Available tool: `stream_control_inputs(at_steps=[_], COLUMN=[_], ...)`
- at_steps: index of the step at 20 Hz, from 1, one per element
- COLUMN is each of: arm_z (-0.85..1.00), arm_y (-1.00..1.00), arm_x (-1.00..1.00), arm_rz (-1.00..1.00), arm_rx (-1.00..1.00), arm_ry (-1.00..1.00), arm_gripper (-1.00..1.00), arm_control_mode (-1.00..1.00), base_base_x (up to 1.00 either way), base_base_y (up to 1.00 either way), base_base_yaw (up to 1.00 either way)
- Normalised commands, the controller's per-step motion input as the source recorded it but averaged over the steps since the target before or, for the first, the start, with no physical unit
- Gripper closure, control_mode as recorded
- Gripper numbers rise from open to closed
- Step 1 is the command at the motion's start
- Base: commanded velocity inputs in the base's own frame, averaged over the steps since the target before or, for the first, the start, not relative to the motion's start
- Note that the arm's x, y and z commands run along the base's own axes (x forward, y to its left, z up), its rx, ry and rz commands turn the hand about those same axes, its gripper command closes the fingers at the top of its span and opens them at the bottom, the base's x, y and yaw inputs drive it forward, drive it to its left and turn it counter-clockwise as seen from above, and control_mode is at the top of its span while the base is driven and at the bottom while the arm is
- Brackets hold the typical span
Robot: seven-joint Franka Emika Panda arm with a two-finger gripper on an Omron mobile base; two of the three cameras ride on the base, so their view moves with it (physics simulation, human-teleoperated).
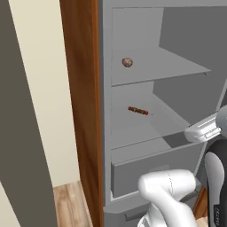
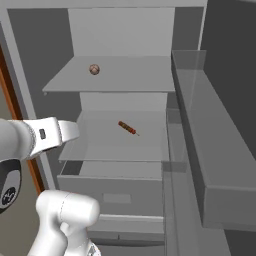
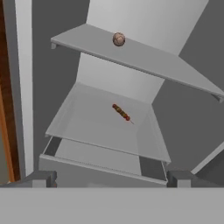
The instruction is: Pick the egg and butter from the fridge and place them by the bowl for mixing.
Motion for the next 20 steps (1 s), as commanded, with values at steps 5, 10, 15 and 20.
stream_control_inputs(at_steps=[5, 10, 15, 20], arm_z=[0.28, 0.97, 0.63, 0.17], arm_y=[0.0, 0.0, 0.0, 0.0], arm_x=[-0.01, -0.05, -0.01, 0.0], arm_rz=[-0.01, 0.0, 0.0, -0.05], arm_rx=[0.0, 0.04, 0.09, 0.18], arm_ry=[0.0, -0.03, -0.05, -0.1], arm_gripper=[-1.0, -1.0, -1.0, -1.0], arm_control_mode=[-1.0, -1.0, -1.0, -1.0], base_base_x=[0.0, 0.0, 0.0, 0.0], base_base_y=[0.0, 0.0, 0.0, 0.0], base_base_yaw=[0.0, 0.0, 0.0, 0.0])
